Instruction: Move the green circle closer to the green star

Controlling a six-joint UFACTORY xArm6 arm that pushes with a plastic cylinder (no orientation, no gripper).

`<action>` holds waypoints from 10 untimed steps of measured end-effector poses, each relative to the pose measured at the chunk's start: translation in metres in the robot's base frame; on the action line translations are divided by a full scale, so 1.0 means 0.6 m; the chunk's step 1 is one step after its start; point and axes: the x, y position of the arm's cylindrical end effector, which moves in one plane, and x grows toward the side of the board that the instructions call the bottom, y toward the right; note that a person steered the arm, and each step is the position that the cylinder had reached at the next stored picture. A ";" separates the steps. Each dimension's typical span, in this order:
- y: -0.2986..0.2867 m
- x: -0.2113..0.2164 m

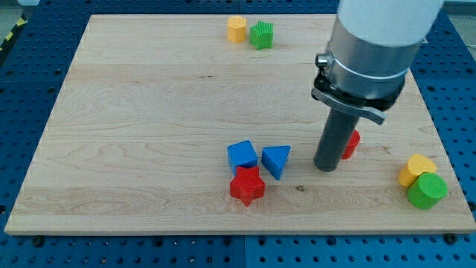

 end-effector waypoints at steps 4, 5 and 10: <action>0.148 0.117; 0.174 0.127; 0.247 0.128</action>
